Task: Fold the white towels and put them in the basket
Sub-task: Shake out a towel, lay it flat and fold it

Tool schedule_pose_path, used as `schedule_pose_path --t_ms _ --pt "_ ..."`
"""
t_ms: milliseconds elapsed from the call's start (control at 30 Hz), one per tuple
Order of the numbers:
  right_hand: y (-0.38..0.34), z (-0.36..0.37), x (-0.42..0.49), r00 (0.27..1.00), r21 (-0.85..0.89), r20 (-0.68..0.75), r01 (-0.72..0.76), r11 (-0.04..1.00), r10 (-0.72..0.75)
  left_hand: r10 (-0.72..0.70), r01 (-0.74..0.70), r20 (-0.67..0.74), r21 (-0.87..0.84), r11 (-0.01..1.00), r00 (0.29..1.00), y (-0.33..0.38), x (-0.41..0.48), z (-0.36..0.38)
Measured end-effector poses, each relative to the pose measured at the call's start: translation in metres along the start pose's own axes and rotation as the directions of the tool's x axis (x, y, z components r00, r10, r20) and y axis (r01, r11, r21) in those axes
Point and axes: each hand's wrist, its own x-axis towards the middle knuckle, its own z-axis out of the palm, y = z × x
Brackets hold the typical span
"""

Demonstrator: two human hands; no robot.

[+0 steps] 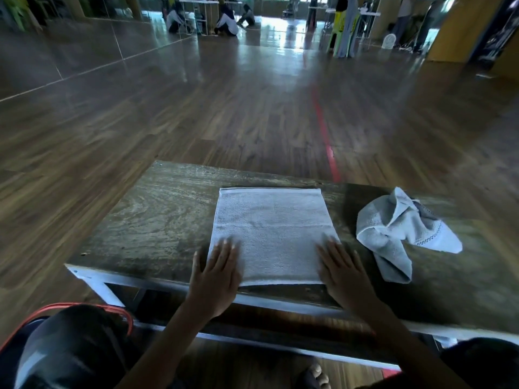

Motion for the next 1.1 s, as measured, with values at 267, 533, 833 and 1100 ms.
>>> schedule_pose_path --t_ms 267,533,833,1100 --pt "0.014 -0.020 0.024 0.997 -0.016 -0.077 0.000 1.000 -0.002 -0.020 0.021 0.078 -0.016 1.000 0.997 -0.013 0.037 -0.003" --pt "0.019 -0.028 0.149 0.999 0.031 -0.012 0.050 0.998 -0.050 0.068 -0.070 -0.036 -0.053 0.996 0.997 -0.055 0.155 -0.012" --pt "0.052 -0.028 0.236 0.998 0.264 0.023 -0.067 0.962 0.063 0.002 -0.037 -0.129 -0.269 0.963 0.992 -0.087 0.235 -0.025" --pt "0.063 -0.035 0.251 0.997 0.389 0.073 -0.059 0.919 0.033 0.054 -0.007 0.122 -0.357 0.934 0.991 -0.099 0.264 -0.038"
